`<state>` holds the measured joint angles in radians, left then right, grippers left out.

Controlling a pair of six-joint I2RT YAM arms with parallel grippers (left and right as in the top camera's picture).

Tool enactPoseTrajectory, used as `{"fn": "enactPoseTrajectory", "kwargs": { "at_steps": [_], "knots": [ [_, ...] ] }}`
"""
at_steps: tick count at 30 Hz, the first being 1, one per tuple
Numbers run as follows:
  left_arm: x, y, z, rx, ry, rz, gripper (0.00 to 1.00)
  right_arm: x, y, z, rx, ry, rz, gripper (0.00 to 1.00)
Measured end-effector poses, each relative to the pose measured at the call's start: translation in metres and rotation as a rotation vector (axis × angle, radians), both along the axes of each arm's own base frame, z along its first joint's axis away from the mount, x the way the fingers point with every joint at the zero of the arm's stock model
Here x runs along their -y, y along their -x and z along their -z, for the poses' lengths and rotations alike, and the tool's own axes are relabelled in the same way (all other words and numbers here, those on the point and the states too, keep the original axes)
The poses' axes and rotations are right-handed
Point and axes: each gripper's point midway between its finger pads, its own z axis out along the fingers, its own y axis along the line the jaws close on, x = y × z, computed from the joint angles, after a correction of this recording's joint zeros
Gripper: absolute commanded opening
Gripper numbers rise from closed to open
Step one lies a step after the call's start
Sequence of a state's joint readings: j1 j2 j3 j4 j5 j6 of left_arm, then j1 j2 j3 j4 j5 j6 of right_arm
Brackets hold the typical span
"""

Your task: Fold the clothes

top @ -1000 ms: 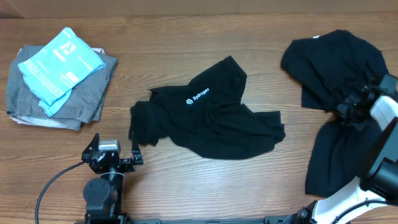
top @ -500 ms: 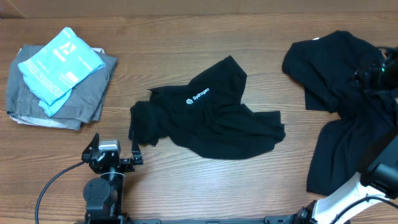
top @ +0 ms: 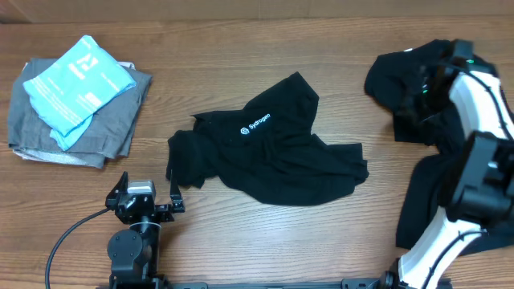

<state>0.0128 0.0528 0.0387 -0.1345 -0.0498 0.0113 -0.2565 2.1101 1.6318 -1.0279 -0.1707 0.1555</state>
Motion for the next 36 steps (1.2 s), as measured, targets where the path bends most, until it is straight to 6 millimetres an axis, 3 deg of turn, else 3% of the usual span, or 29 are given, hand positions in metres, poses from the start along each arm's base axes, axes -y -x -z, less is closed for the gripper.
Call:
{"fn": "enactPoseTrajectory", "kwargs": {
  "at_steps": [5, 11, 14, 19, 25, 26, 29, 33, 36],
  "knots": [
    [0.0, 0.0, 0.0, 0.0, 0.0, 0.0, 1.0, 0.002, -0.001, 0.036, -0.05, 0.005, 0.0, 0.24],
    [0.0, 0.0, 0.0, 0.0, 0.0, 0.0, 1.0, 0.018, -0.036, 0.035, 0.093, 0.069, 0.009, 0.25],
    [0.0, 0.0, 0.0, 0.0, 0.0, 0.0, 1.0, 0.029, -0.06, 0.035, 0.186, 0.108, 0.023, 0.34],
    [0.0, 0.0, 0.0, 0.0, 0.0, 0.0, 1.0, 0.047, -0.097, 0.032, 0.33, 0.181, 0.038, 0.34],
    [0.0, 0.0, 0.0, 0.0, 0.0, 0.0, 1.0, 0.057, -0.115, 0.029, 0.403, 0.208, 0.059, 0.63],
    [0.0, 0.0, 0.0, 0.0, 0.0, 0.0, 1.0, 0.057, -0.115, 0.027, 0.399, 0.206, 0.061, 0.74],
    [0.0, 0.0, 0.0, 0.0, 0.0, 0.0, 1.0, 0.056, -0.119, 0.017, 0.394, 0.185, 0.063, 0.98],
    [0.0, 0.0, 0.0, 0.0, 0.0, 0.0, 1.0, 0.051, -0.131, -0.021, 0.429, 0.129, 0.041, 1.0],
    [0.0, 0.0, 0.0, 0.0, 0.0, 0.0, 1.0, 0.041, -0.129, -0.07, 0.444, 0.079, 0.023, 1.0]
  ]
}}
